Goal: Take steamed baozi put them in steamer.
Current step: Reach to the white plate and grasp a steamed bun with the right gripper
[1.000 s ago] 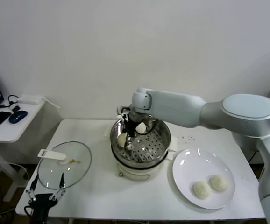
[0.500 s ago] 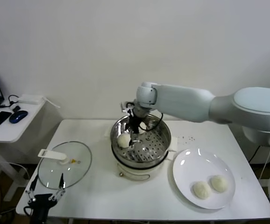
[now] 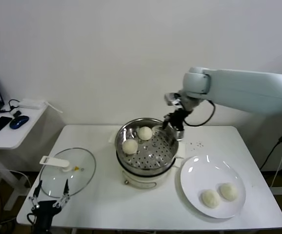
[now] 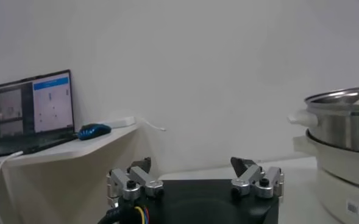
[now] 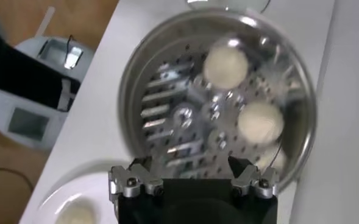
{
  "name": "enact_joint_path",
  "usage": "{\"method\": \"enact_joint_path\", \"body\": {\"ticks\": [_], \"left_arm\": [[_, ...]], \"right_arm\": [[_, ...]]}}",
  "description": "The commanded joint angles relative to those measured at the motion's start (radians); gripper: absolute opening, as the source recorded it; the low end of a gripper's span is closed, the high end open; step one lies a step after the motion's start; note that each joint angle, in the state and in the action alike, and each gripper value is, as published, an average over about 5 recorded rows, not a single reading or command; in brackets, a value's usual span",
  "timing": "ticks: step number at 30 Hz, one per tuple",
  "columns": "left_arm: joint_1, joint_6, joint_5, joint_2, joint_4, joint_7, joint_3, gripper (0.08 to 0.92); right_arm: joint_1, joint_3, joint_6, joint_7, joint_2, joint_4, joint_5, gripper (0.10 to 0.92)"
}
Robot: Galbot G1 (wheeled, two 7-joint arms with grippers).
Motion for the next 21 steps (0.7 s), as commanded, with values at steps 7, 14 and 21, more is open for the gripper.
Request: {"method": "enact_joint_path", "body": {"ticks": [7, 14, 21], "left_arm": [[0.003, 0.001, 0.006, -0.004, 0.004, 0.000, -0.001, 0.823], [0.008, -0.002, 0.003, -0.006, 0.004, -0.001, -0.005, 0.823], [0.009, -0.005, 0.000, -0.007, 0.011, -0.001, -0.003, 0.823]], "right_arm": [[-0.151, 0.030, 0.014, -0.027, -0.434, 0.185, -0.257, 0.823], [-0.391, 0.164, -0.016, 0.037, -0.499, 0.194, -0.344, 0.823], [-0.537, 0.245, -0.036, 0.069, -0.529, 0.209, -0.375, 0.823]]}}
